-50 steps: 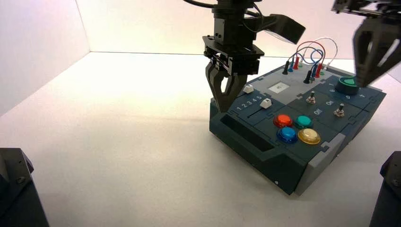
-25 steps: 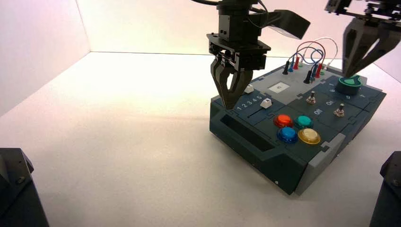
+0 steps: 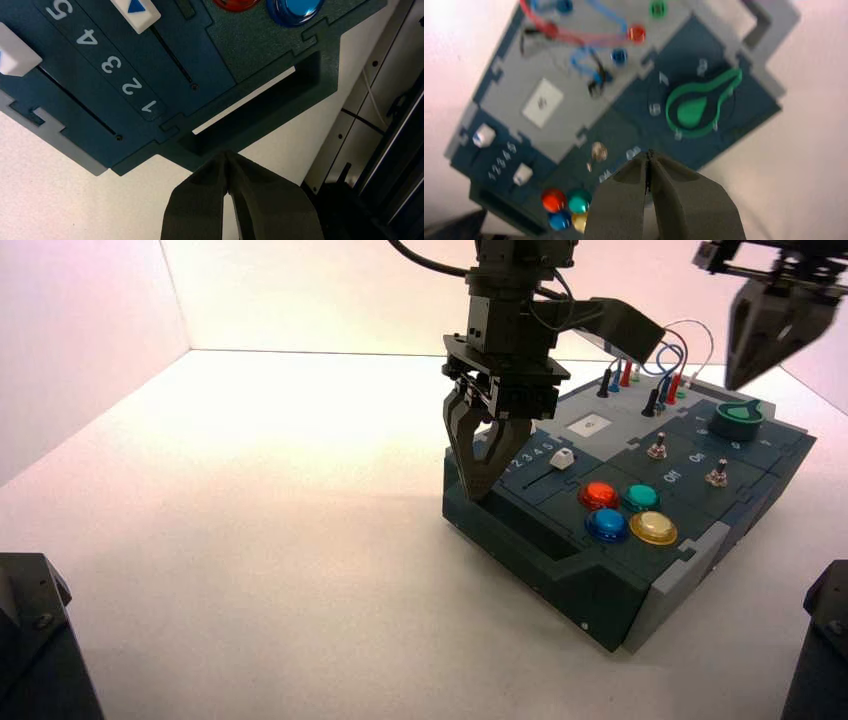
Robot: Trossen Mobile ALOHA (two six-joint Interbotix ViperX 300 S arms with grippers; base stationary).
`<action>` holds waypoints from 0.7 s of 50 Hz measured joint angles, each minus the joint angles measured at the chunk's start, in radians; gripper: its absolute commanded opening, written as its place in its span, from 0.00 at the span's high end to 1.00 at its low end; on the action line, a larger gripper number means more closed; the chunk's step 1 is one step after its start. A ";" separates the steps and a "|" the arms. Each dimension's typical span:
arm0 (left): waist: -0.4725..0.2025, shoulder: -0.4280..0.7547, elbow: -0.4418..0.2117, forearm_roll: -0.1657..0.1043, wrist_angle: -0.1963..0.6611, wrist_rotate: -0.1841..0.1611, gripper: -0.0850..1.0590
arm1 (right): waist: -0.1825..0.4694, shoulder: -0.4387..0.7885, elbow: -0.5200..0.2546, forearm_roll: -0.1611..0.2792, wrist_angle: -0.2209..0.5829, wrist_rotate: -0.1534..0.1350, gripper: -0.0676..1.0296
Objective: Move the box away.
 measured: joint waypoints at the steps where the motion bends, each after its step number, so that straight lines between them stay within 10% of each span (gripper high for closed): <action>1: 0.000 0.000 0.000 0.000 0.000 0.002 0.95 | -0.002 0.006 -0.008 0.000 -0.008 0.000 0.96; 35: 0.000 0.025 -0.008 0.000 -0.009 0.003 0.95 | -0.091 0.196 -0.097 -0.066 -0.173 0.006 0.96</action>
